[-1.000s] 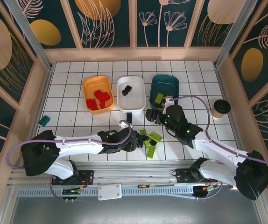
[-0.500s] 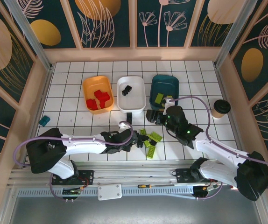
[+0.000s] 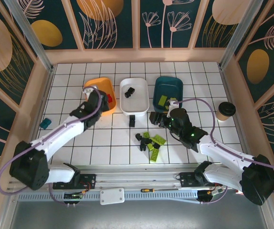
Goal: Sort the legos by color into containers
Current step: Place the lego in the container.
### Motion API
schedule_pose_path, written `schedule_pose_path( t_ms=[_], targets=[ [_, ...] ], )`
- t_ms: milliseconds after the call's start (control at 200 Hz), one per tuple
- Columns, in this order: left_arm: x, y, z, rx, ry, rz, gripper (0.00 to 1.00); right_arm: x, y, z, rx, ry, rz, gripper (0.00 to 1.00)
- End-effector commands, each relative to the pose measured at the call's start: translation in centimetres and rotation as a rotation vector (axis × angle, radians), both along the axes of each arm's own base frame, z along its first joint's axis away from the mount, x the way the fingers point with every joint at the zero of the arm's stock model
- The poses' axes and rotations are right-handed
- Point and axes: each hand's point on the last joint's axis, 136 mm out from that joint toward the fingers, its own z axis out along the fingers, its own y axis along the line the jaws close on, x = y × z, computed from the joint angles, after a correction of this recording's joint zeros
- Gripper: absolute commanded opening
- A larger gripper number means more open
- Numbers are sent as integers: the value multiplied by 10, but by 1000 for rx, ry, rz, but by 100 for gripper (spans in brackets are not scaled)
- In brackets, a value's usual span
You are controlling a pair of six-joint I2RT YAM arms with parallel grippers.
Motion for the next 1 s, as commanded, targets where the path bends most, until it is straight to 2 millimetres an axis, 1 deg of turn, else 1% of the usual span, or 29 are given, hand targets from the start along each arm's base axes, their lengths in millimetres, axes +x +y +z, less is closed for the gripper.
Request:
schedule_pose_path(
  t_ms=[0, 25, 35, 65, 95, 150, 155, 230, 255, 270, 295, 365, 465, 526, 581, 701, 726, 741, 751, 771, 806, 811, 866, 911, 966, 976, 991],
  targets=[
    [33, 29, -15, 36, 25, 72, 13, 3, -6, -1, 12, -1, -34, 75],
    [37, 35, -24, 42, 43, 87, 13, 3, -6, 0, 14, -2, -33, 75],
    [43, 35, -18, 35, 31, 91, 13, 2, -6, -1, 12, 0, -34, 75],
    [52, 39, -19, 31, 31, 100, 13, 2, -6, -2, 12, 1, -33, 76],
    [58, 42, -26, 32, 47, 107, 13, 1, -7, -2, 11, 2, -32, 75],
    [71, 45, -31, 32, 61, 116, 13, 0, -7, -4, 6, 7, -30, 76],
    [73, 45, -28, 29, 54, 117, 13, 0, -7, -4, 4, 7, -29, 76],
    [86, 45, -34, 38, 67, 122, 14, -2, -8, -7, -4, 13, -24, 76],
    [91, 46, -29, 38, 56, 126, 15, -2, -8, -8, -7, 15, -23, 76],
    [94, 45, -38, 48, 75, 128, 16, -2, -8, -9, -7, 15, -22, 76],
    [98, 46, -41, 53, 81, 130, 17, -2, -8, -10, -10, 18, -19, 76],
    [108, 45, -47, 63, 100, 131, 25, -4, -7, -12, -12, 27, -11, 76],
    [118, 44, -53, 77, 123, 126, 43, -6, -4, -15, -15, 42, 8, 76],
    [122, 40, -48, 62, 114, 114, 52, -7, -3, -19, -24, 56, 15, 76],
    [123, 36, -38, 34, 94, 100, 62, -8, -3, -21, -29, 64, 20, 76],
    [116, 22, -7, -51, 28, 44, 82, -9, 0, -25, -31, 78, 35, 76],
    [113, 19, 0, -70, 11, 34, 86, -10, 1, -26, -31, 81, 41, 76],
    [111, 17, 0, -80, 10, 27, 88, -10, 2, -27, -30, 82, 45, 76],
    [108, 16, 9, -91, -10, 21, 89, -10, 3, -27, -31, 85, 47, 76],
    [104, 13, 17, -108, -29, 10, 91, -10, 4, -28, -30, 86, 51, 76],
    [96, 7, 22, -132, -44, -14, 95, -9, 7, -30, -30, 94, 57, 76],
    [95, 6, 25, -136, -51, -17, 96, -9, 7, -30, -30, 97, 57, 76],
    [78, -4, 35, -171, -78, -51, 98, -8, 11, -34, -30, 110, 63, 77],
    [62, -14, 39, -201, -94, -82, 98, -8, 17, -39, -36, 123, 67, 77],
    [40, -25, 40, -236, -106, -118, 98, -7, 23, -44, -48, 125, 54, 76],
    [37, -28, 43, -244, -117, -125, 99, -8, 25, -45, -51, 123, 53, 77],
    [28, -29, 36, -248, -106, -131, 98, -7, 27, -46, -56, 121, 51, 77]
  ],
)
